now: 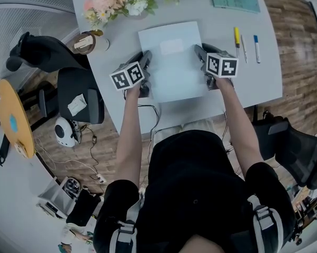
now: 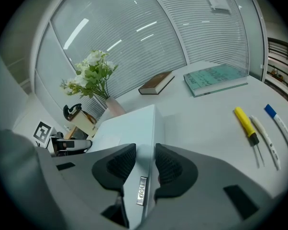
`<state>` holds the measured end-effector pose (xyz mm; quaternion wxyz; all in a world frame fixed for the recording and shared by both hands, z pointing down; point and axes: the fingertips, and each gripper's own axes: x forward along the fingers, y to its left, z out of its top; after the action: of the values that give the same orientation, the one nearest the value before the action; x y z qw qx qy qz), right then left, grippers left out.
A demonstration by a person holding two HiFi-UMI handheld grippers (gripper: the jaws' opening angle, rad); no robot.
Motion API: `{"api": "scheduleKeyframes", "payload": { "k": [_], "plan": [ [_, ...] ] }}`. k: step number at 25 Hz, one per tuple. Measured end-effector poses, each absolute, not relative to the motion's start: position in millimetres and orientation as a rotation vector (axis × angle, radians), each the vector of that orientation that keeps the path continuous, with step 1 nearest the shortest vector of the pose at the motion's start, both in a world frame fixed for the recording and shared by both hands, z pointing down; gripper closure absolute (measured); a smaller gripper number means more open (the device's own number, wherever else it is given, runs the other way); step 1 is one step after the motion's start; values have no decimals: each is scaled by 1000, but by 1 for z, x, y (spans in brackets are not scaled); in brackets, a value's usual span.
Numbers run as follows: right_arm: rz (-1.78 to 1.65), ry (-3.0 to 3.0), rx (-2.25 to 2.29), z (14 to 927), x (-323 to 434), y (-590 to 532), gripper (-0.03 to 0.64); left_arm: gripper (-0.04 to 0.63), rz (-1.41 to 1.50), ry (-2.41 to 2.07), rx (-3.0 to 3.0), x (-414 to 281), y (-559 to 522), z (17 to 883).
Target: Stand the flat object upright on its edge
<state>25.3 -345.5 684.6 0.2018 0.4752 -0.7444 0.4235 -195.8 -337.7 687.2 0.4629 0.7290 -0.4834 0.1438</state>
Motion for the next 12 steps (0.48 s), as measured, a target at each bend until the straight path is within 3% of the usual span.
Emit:
{"api": "scheduleKeyframes", "payload": {
  "k": [12],
  "plan": [
    [1170, -2157, 1326, 656, 31, -321, 480, 431, 323, -1231, 1824, -188, -305, 652]
  ]
}}
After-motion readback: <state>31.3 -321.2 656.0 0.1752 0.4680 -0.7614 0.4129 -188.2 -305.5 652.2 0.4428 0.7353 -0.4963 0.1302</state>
